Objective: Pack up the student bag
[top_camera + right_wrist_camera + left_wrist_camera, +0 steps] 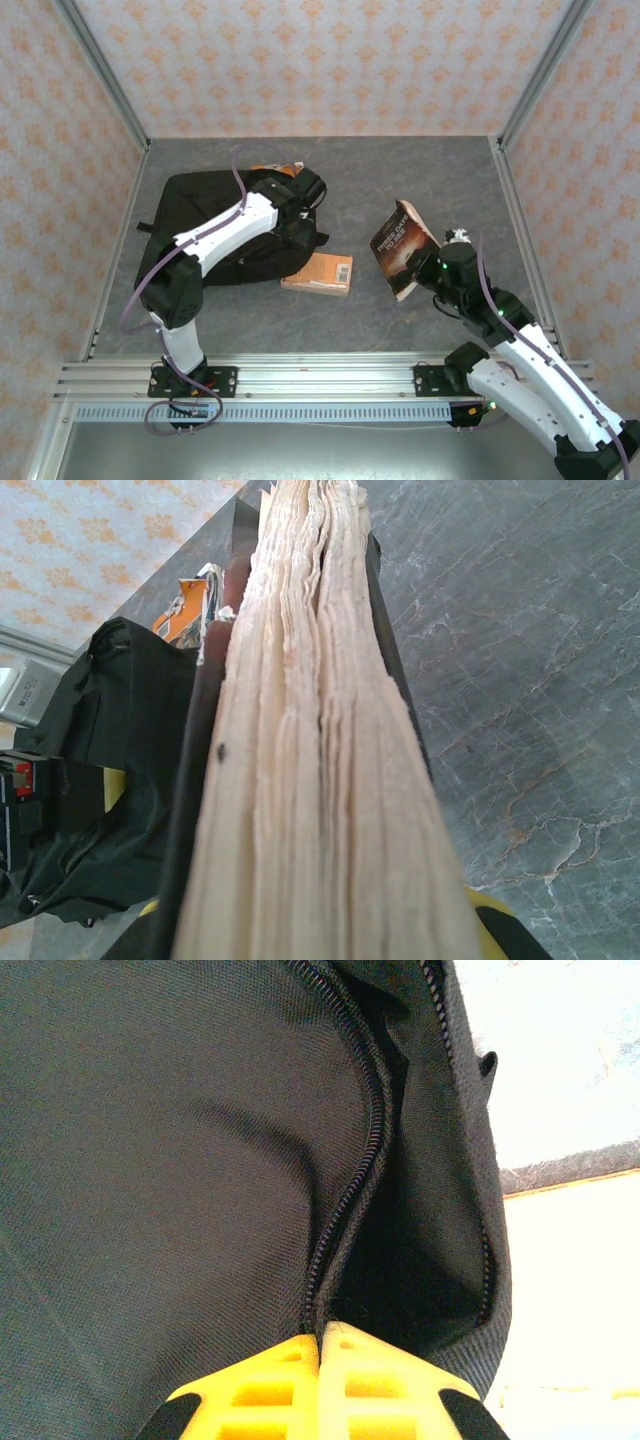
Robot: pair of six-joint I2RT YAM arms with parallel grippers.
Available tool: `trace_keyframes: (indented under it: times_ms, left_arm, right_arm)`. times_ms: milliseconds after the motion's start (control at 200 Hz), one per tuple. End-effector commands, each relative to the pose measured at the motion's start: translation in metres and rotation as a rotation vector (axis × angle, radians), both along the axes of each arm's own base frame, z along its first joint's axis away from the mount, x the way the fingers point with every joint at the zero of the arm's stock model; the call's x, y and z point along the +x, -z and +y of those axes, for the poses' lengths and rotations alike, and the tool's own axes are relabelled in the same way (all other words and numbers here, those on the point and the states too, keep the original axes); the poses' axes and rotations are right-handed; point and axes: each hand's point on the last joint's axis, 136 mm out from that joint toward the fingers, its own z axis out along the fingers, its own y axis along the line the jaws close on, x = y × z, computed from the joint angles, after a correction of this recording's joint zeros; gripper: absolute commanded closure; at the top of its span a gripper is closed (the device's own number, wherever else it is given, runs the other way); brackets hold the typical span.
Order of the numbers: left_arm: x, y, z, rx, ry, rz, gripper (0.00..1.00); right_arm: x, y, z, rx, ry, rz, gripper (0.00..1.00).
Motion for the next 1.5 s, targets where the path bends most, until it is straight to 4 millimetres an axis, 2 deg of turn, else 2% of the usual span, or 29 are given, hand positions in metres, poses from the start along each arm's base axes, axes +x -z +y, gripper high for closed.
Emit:
trace_keyframes:
  times_ms: [0, 185, 320, 500, 661, 856, 911, 1061, 1161, 1321, 1491]
  left_arm:
    - [-0.003, -0.052, 0.010, -0.024, -0.009, -0.102, 1.00]
    - [-0.008, -0.107, 0.021, -0.089, -0.055, -0.239, 1.00]
    - [-0.017, -0.135, 0.026, -0.169, -0.087, -0.312, 1.00]
    - [-0.026, -0.163, 0.047, -0.215, -0.167, -0.448, 1.00]
    - [-0.038, -0.175, 0.062, -0.276, -0.227, -0.541, 1.00]
    - [-0.053, -0.196, 0.077, -0.327, -0.255, -0.627, 1.00]
    - [-0.056, -0.202, 0.081, -0.331, -0.260, -0.641, 1.00]
    - [-0.062, -0.210, 0.083, -0.349, -0.254, -0.655, 1.00]
    - [-0.063, -0.212, 0.082, -0.364, -0.250, -0.655, 1.00]
    - [-0.067, -0.218, 0.080, -0.395, -0.240, -0.662, 1.00]
    - [-0.070, -0.225, 0.073, -0.439, -0.210, -0.663, 1.00]
  right_arm:
    - [0.004, -0.013, -0.002, -0.007, 0.002, -0.050, 1.00]
    - [0.004, -0.043, -0.002, -0.048, -0.039, -0.114, 1.00]
    - [0.008, -0.072, 0.012, -0.026, -0.110, -0.170, 1.00]
    - [0.016, -0.112, 0.060, 0.137, -0.281, -0.206, 1.00]
    - [0.029, -0.125, 0.101, 0.327, -0.370, -0.129, 1.00]
    - [0.053, -0.116, 0.153, 0.541, -0.454, 0.067, 1.00]
    - [0.058, -0.119, 0.164, 0.598, -0.479, 0.082, 1.00]
    - [0.079, -0.096, 0.189, 0.658, -0.501, 0.195, 1.00]
    - [0.081, -0.082, 0.203, 0.651, -0.529, 0.245, 1.00]
    - [0.072, -0.056, 0.234, 0.611, -0.595, 0.375, 1.00]
    - [0.078, -0.041, 0.260, 0.695, -0.605, 0.444, 1.00]
